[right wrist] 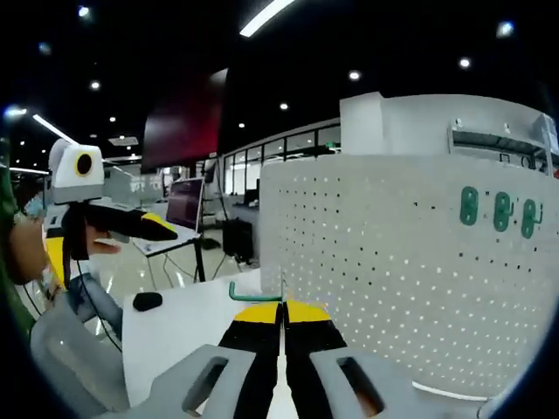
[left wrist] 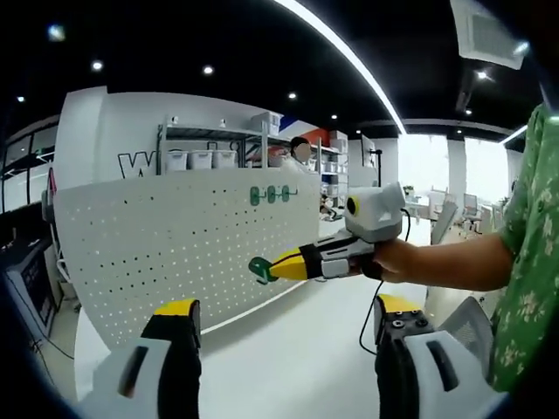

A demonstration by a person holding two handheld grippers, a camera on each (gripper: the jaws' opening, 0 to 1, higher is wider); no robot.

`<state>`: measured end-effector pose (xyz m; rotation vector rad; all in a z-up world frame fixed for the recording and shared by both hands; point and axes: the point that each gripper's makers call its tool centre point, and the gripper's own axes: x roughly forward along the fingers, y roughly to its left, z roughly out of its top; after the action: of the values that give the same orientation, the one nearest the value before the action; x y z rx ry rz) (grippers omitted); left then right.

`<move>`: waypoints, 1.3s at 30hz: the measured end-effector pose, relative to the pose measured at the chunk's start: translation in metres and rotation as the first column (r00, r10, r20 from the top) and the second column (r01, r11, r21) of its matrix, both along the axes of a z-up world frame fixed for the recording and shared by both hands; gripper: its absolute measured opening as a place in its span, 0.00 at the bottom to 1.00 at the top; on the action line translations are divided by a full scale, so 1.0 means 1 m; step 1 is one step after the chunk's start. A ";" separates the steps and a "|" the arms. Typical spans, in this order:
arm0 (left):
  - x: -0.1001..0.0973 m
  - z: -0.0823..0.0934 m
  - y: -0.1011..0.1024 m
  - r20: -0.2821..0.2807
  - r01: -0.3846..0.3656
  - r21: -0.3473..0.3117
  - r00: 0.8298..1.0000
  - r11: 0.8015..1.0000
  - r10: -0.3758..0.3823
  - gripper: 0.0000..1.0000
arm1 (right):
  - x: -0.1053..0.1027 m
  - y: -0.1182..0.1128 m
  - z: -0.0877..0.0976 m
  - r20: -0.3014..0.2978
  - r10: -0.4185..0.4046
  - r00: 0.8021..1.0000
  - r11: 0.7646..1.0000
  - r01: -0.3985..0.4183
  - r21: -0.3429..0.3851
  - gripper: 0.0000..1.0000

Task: Insert the hook assembly into the mounting plate slot until the hook locks in place.

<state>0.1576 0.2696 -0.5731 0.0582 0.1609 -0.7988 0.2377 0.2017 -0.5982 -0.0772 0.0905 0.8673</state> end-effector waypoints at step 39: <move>-0.020 0.099 -0.020 0.156 0.281 -0.228 0.956 0.932 -0.250 0.54 | -0.096 0.007 0.120 0.065 0.410 0.910 0.823 -0.400 0.403 0.00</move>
<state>0.1379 0.2496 -0.4743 -0.1091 -0.0691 -1.0786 0.1421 0.2091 -0.4785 0.3213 -0.0916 1.3012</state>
